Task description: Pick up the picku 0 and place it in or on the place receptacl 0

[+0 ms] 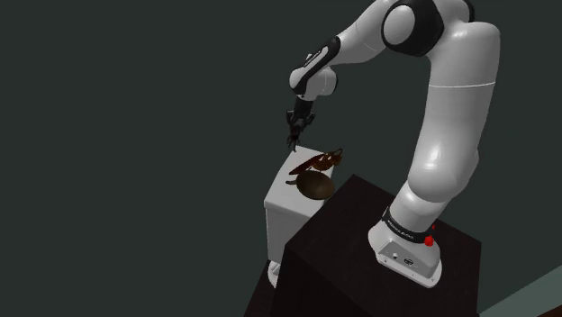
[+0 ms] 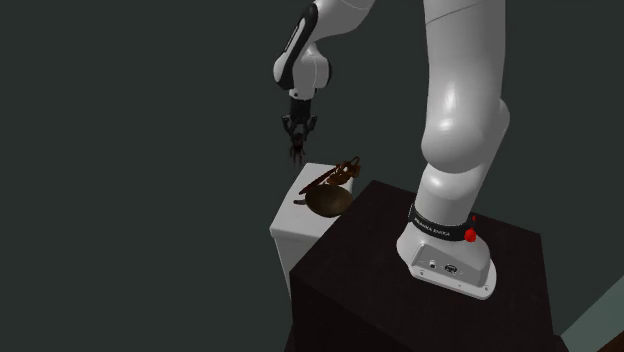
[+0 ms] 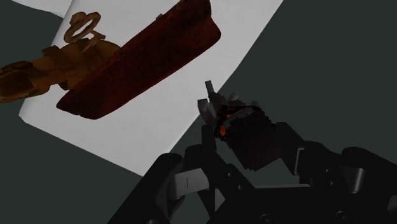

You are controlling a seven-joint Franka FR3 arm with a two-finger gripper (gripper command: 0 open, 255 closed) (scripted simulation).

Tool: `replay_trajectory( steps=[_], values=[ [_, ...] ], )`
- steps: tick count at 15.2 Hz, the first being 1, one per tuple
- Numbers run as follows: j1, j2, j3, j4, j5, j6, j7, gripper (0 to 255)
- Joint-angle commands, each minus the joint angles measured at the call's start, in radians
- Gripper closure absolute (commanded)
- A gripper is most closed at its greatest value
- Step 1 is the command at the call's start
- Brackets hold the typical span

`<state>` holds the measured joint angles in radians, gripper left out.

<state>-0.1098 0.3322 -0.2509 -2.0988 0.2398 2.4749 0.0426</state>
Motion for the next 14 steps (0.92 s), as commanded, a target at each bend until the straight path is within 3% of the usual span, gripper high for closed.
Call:
replay_trajectory(
  steps=[1,4,14],
  values=[
    [0.006,-0.026,-0.005,0.0,-0.012,-0.02,0.01,255],
    [0.009,-0.048,-0.011,0.005,-0.025,-0.046,0.02,255],
    [0.039,-0.452,-0.03,-0.432,-0.183,0.012,0.134,255]
  ],
)
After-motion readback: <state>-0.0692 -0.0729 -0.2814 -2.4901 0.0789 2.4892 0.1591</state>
